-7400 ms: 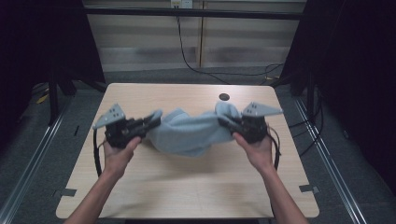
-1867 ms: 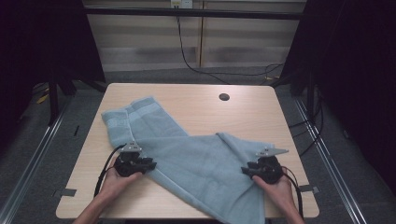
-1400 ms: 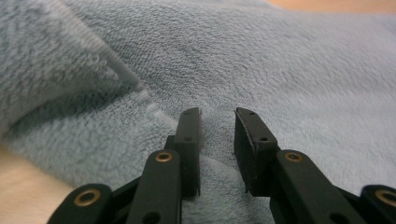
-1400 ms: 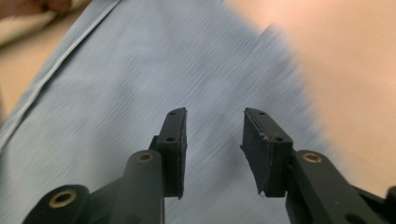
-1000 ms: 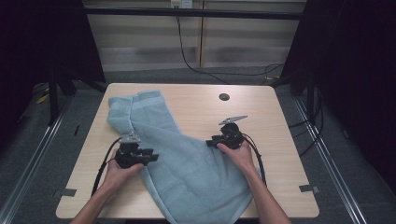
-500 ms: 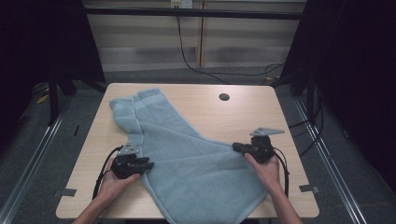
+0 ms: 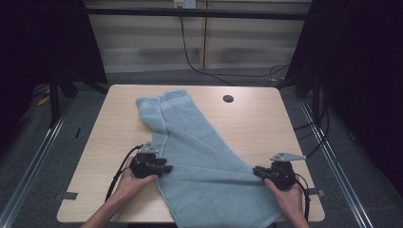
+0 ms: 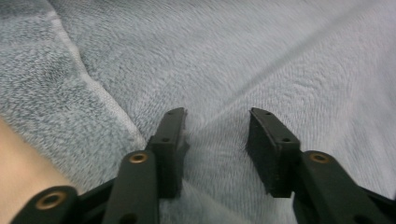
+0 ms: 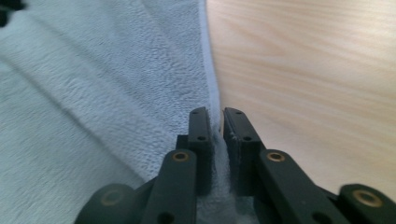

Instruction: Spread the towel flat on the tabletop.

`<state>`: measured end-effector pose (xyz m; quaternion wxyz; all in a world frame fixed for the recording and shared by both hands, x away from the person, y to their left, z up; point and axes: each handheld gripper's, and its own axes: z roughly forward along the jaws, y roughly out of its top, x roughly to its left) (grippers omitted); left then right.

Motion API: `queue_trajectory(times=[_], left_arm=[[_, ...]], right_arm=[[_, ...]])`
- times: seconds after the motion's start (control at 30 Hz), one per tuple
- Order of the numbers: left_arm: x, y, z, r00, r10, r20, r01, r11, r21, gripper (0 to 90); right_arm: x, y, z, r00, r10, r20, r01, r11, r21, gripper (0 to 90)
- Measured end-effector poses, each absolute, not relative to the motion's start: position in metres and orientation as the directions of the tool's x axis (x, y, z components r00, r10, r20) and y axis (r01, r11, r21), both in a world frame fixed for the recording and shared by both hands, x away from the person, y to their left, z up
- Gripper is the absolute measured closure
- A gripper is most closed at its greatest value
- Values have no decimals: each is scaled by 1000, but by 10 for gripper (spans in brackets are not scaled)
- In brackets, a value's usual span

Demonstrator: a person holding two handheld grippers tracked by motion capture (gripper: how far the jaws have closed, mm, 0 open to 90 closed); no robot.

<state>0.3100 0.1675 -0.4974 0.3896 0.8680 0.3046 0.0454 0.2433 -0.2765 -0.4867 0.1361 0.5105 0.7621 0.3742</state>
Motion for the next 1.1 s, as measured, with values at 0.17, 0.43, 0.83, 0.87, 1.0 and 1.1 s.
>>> queue_trajectory(times=[0.17,0.43,0.83,0.87,1.0,1.1], left_arm=[[281,181,-492,837,522,-166,463,-514,722,532],[289,190,-497,802,583,-133,491,-516,702,626],[351,228,-500,650,751,-118,584,-395,709,662],[355,229,-502,637,764,-108,579,-381,721,659],[362,235,-506,628,763,-151,582,-332,743,656],[361,237,-506,640,750,-167,580,-328,746,623]], right_arm=[[253,-275,-478,-451,881,142,646,213,733,676],[286,-240,-467,-548,824,145,589,257,766,635],[335,-180,-476,-631,750,199,602,312,735,656],[337,-178,-477,-636,745,201,599,312,737,655],[350,-162,-485,-663,725,187,590,353,726,656],[361,-155,-498,-662,723,198,608,364,705,658]])
